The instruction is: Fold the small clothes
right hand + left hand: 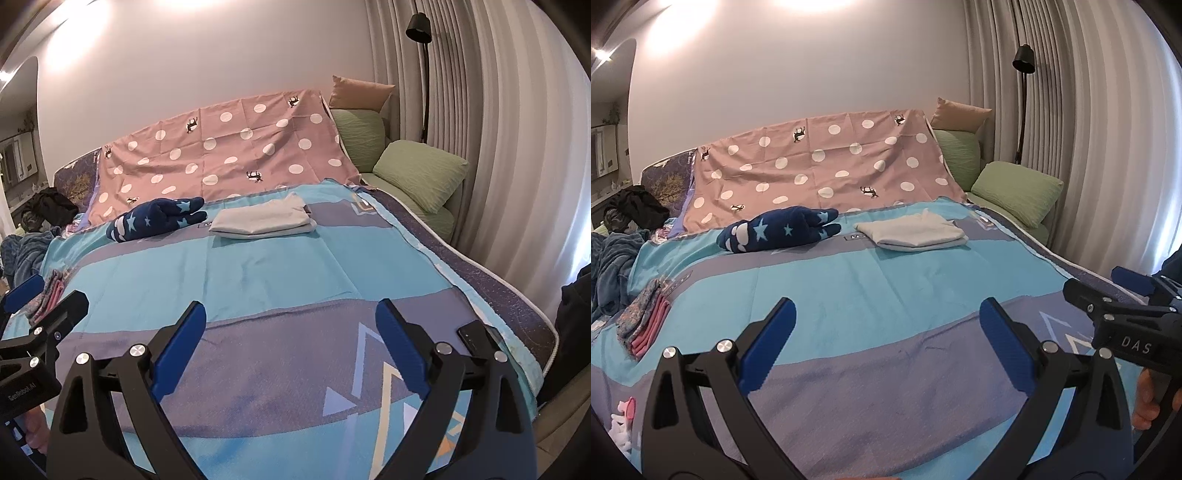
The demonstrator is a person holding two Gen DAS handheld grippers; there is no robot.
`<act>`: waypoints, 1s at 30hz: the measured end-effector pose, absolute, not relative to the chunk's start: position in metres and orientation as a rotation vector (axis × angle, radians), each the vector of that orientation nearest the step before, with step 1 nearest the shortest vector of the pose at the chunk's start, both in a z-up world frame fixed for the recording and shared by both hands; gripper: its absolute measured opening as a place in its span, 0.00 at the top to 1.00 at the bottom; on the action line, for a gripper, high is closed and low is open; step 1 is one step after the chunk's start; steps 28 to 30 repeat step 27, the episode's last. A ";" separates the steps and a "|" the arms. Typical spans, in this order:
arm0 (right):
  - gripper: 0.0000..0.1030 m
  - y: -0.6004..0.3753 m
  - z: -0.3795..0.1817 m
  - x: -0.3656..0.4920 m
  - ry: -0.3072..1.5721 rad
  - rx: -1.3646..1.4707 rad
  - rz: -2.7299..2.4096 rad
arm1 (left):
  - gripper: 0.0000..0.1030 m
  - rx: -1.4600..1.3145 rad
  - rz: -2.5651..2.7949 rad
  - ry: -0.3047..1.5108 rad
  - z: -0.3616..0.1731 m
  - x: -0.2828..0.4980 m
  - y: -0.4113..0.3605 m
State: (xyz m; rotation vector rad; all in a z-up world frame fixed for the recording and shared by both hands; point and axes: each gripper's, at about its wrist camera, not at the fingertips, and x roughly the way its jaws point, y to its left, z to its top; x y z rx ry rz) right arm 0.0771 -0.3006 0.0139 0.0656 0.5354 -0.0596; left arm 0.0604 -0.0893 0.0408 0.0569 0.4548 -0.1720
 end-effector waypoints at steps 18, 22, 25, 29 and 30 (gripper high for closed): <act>0.09 -0.293 0.007 0.075 0.548 0.048 -0.046 | 0.02 0.059 -0.157 0.505 0.031 0.058 -0.083; 0.09 -0.292 0.005 0.076 0.554 0.045 -0.038 | 0.02 0.065 -0.154 0.517 0.028 0.058 -0.082; 0.09 -0.291 0.004 0.078 0.561 0.045 -0.036 | 0.02 0.071 -0.150 0.522 0.027 0.058 -0.082; 0.09 -0.290 0.003 0.080 0.565 0.043 -0.035 | 0.02 0.072 -0.149 0.525 0.026 0.058 -0.081; 0.09 -0.290 0.003 0.080 0.565 0.043 -0.035 | 0.02 0.072 -0.149 0.525 0.026 0.058 -0.081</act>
